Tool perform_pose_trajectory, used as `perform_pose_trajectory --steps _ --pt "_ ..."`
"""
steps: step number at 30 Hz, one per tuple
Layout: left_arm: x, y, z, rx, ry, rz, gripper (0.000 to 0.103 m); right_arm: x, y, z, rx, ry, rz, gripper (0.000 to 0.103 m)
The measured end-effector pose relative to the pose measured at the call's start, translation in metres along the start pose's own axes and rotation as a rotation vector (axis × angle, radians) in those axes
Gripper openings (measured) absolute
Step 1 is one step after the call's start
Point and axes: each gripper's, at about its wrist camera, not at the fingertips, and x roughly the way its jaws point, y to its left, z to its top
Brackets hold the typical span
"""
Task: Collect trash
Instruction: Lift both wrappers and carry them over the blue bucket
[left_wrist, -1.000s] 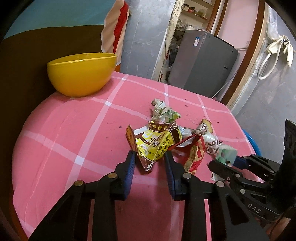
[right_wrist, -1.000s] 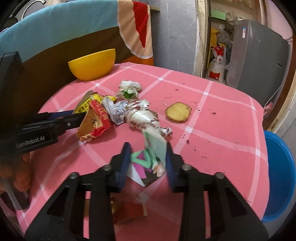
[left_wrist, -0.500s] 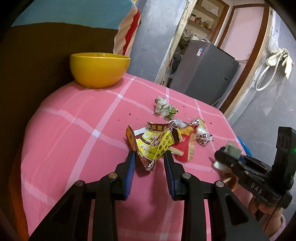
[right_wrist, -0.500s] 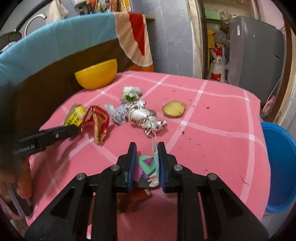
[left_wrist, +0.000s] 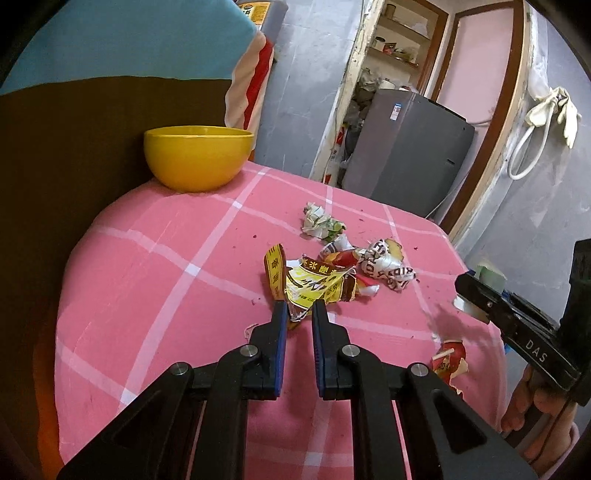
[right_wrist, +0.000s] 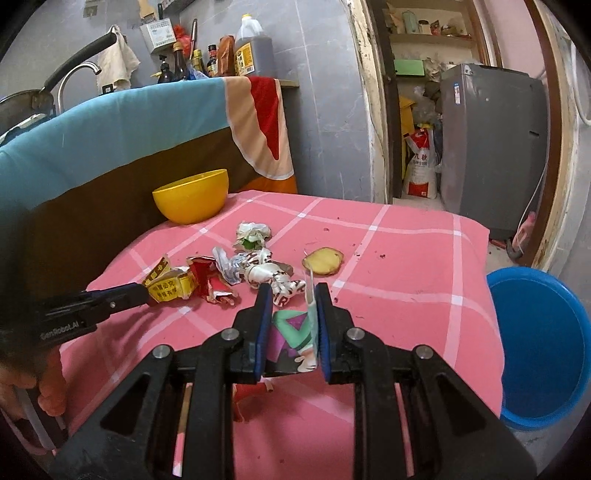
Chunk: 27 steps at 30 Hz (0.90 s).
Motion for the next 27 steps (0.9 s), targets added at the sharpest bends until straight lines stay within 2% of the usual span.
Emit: perform_pose_trajectory --steps 6,11,17,21,27 --pt "-0.003 -0.001 -0.003 0.017 0.001 -0.008 0.007 -0.007 -0.006 -0.002 0.001 -0.006 -0.007 0.031" --pt "-0.011 -0.01 -0.006 0.069 -0.041 0.011 0.006 -0.011 -0.01 -0.004 0.009 -0.011 -0.013 0.031" --pt "-0.03 -0.029 -0.012 0.165 -0.152 0.037 0.006 -0.02 -0.013 -0.003 0.012 -0.05 -0.011 0.031" --pt "-0.039 -0.04 -0.012 0.194 -0.23 0.035 0.006 -0.03 -0.014 -0.001 0.019 -0.103 -0.005 0.031" --pt "-0.048 -0.058 0.002 0.19 -0.332 -0.036 0.006 -0.058 -0.018 0.007 0.019 -0.233 -0.032 0.031"
